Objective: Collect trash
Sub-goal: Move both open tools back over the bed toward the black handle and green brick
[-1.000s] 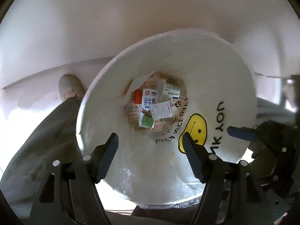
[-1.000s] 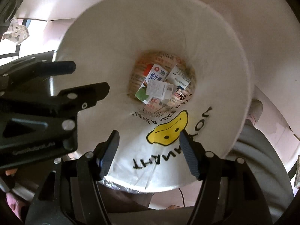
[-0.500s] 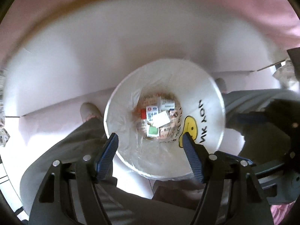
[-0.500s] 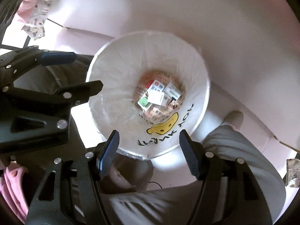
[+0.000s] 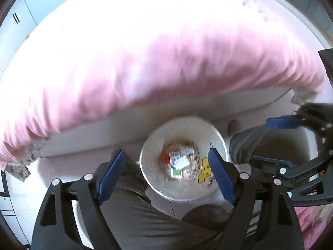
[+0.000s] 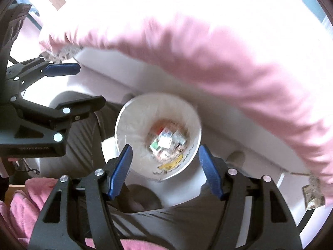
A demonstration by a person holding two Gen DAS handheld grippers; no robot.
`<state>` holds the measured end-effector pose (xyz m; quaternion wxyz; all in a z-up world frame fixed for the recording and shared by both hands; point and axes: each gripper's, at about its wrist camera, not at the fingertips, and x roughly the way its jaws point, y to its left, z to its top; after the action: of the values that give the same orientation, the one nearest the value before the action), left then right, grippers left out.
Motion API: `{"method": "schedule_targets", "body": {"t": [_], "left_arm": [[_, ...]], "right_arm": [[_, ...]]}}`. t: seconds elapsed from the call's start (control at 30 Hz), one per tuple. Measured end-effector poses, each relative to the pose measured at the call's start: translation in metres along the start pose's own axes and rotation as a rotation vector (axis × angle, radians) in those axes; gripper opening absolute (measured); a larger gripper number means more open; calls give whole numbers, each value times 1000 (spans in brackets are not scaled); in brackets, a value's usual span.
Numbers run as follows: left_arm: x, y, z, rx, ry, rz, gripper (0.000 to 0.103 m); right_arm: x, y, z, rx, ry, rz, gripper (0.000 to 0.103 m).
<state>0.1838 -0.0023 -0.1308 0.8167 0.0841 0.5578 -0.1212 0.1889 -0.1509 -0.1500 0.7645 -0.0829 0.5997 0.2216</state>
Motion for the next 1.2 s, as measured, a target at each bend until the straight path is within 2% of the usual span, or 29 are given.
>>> {"method": "schedule_targets", "body": {"t": [0.33, 0.63, 0.9, 1.2], "left_arm": [[-83, -7, 35, 50, -170, 43, 87], [-120, -14, 80, 99, -255, 78, 89], [-130, -14, 131, 126, -302, 98, 89], [-106, -11, 191, 155, -284, 101, 89]], "right_arm": [[-101, 4, 17, -48, -214, -66, 69], [-172, -10, 49, -71, -351, -132, 69], [-195, -30, 87, -76, -406, -174, 69], [-188, -61, 135, -76, -397, -167, 69]]}}
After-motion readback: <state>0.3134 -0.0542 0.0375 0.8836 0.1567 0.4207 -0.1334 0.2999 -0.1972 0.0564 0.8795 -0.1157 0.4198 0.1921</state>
